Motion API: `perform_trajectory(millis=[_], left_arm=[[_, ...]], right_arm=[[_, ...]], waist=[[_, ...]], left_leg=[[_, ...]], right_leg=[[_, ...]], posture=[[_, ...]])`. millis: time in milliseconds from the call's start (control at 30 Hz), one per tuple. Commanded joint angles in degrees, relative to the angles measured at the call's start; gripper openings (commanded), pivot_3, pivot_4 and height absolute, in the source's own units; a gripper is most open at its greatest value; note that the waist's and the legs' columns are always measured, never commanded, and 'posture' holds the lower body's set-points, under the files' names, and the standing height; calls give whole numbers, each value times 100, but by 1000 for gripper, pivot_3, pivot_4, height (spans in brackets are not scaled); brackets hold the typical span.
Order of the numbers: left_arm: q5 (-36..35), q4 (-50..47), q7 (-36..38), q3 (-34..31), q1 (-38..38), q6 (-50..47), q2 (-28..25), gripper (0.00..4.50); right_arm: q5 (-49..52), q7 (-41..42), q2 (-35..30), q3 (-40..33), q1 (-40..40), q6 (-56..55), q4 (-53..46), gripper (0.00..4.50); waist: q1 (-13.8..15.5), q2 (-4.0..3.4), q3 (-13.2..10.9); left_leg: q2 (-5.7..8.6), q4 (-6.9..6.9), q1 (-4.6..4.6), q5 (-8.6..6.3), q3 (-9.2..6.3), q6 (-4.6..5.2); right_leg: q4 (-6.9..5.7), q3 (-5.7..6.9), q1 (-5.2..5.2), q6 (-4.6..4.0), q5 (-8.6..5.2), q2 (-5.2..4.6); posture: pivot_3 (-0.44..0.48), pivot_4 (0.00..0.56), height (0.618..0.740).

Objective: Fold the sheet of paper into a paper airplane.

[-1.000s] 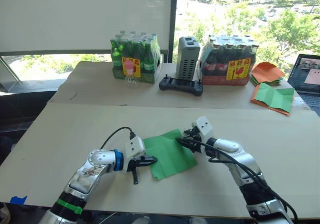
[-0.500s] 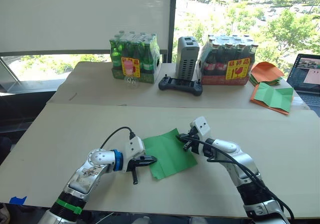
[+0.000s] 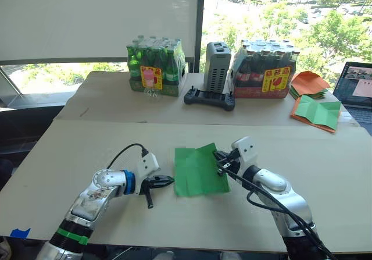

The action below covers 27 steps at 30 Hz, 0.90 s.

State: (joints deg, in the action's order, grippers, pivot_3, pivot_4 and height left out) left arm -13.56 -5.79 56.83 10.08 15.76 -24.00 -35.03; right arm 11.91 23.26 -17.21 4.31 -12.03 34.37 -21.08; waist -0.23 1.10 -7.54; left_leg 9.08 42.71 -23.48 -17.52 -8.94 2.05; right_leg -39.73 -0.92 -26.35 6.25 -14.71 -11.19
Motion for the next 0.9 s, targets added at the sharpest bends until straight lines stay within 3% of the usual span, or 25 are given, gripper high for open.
perform_trajectory(millis=[33,267,533,900], left_arm=[[-31,-30,5,-131,89,28,-90,0],[-62,-31,61,-120,207,-16,-121,0],[-264,50,152,-258,592,-134,-87,0],[-115,757,-205,-17,1291,-213,616,0]], right_arm=[[-312,-445,119,273,272,48,-674,66],[-677,-592,50,760,679,-113,-1018,66],[-1375,-101,-613,1376,617,-1145,-750,66],[-2025,332,-941,1785,448,-1857,-376,66]], waist=[[-5,0,0],[2,-1,-1],[-10,-1,-1],[19,2,-2]], left_leg=[[0,0,-1,0,0,0],[2,3,-1,0,1,-1],[1,2,-1,1,2,-1],[3,9,-4,1,1,-2]], right_leg=[[0,0,-1,0,0,0],[-1,-1,-1,0,0,0],[-1,1,-1,0,0,1],[-1,3,2,1,0,0]], posture=[[0,150,675],[0,150,675],[0,150,675],[0,150,675]])
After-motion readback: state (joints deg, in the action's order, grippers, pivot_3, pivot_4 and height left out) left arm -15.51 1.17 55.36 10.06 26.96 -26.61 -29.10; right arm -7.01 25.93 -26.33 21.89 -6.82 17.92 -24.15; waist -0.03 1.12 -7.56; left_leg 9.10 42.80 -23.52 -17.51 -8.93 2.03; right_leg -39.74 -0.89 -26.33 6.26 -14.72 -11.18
